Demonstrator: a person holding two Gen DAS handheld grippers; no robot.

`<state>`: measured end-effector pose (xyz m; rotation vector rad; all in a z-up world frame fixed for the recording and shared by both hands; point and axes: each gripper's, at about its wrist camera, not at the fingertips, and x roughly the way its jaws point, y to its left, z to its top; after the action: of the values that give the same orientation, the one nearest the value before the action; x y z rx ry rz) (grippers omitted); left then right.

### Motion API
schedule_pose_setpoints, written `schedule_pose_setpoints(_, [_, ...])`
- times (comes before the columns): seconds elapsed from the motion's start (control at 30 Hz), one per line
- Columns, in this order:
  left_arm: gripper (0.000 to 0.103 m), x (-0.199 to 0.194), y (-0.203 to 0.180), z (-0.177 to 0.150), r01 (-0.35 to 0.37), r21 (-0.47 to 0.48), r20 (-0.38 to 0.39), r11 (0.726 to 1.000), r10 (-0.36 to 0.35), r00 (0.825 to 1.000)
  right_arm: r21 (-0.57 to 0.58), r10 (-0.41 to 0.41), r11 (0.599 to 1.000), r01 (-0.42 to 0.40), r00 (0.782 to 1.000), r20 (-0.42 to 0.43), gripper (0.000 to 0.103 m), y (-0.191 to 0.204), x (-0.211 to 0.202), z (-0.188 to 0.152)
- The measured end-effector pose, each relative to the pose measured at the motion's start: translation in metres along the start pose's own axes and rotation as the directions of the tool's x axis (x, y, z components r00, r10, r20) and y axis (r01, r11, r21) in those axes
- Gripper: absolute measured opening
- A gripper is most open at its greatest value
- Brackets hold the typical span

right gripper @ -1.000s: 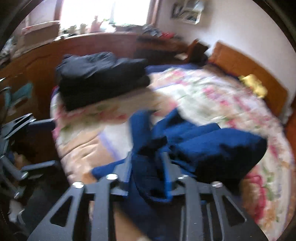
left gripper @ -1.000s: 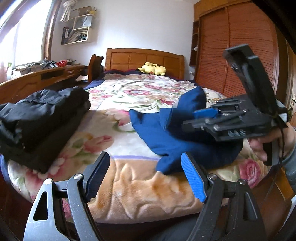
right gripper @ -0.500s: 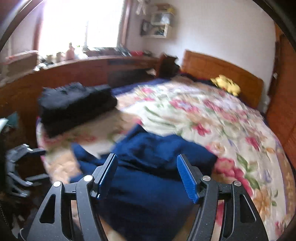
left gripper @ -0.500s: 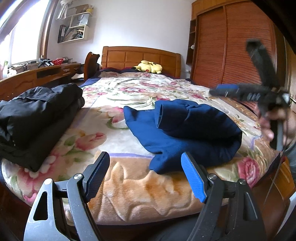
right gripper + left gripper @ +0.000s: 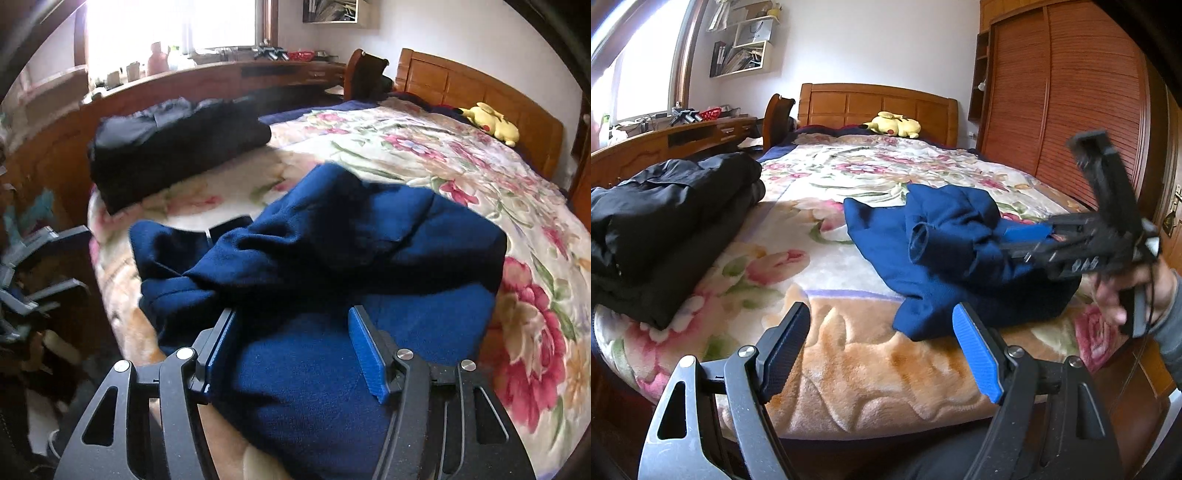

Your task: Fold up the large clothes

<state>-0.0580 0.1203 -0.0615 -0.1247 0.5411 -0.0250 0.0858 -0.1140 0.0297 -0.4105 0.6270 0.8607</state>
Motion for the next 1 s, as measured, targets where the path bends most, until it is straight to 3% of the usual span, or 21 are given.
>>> schedule_pose_setpoints(0.13, [0.080,0.008,-0.005,0.000,0.011,0.008,-0.008,1.000,-0.011,1.000,0.027,-0.025,0.999,0.024,0.998,0.062,0.063,-0.027,-0.021,0.002])
schedule_pose_setpoints(0.23, [0.080,0.014,-0.009,-0.001,0.016,0.015,-0.016,1.000,-0.015,1.000,0.017,-0.058,0.998,0.057,0.997,0.044,0.063,-0.044,-0.011,0.024])
schedule_pose_setpoints(0.3, [0.080,0.018,-0.011,-0.001,0.015,0.018,-0.022,1.000,-0.014,1.000,-0.021,-0.063,0.998,0.063,0.998,0.004,0.063,-0.045,0.003,0.038])
schedule_pose_setpoints(0.43, [0.080,0.023,-0.012,-0.003,0.016,0.021,-0.035,1.000,-0.015,0.999,-0.093,-0.036,0.995,0.021,0.985,-0.169,0.062,-0.039,0.062,0.062])
schedule_pose_setpoints(0.6, [0.080,0.029,-0.015,-0.005,0.023,0.018,-0.052,1.000,-0.022,0.998,-0.124,-0.005,0.992,-0.023,0.974,-0.227,0.054,-0.036,0.108,0.096])
schedule_pose_setpoints(0.77, [0.080,0.038,-0.020,-0.004,0.042,0.015,-0.059,0.999,-0.041,0.997,-0.098,-0.012,0.995,-0.004,0.987,-0.159,0.054,-0.056,0.100,0.109])
schedule_pose_setpoints(0.83, [0.080,0.042,-0.024,-0.005,0.054,0.020,-0.060,0.998,-0.053,0.997,-0.074,-0.058,0.996,0.050,0.991,-0.121,0.058,-0.074,0.091,0.102])
schedule_pose_setpoints(1.0, [0.059,0.052,-0.030,-0.005,0.071,0.021,-0.082,0.997,-0.069,0.994,0.035,-0.184,0.982,0.187,0.979,-0.090,0.070,-0.130,0.082,0.080])
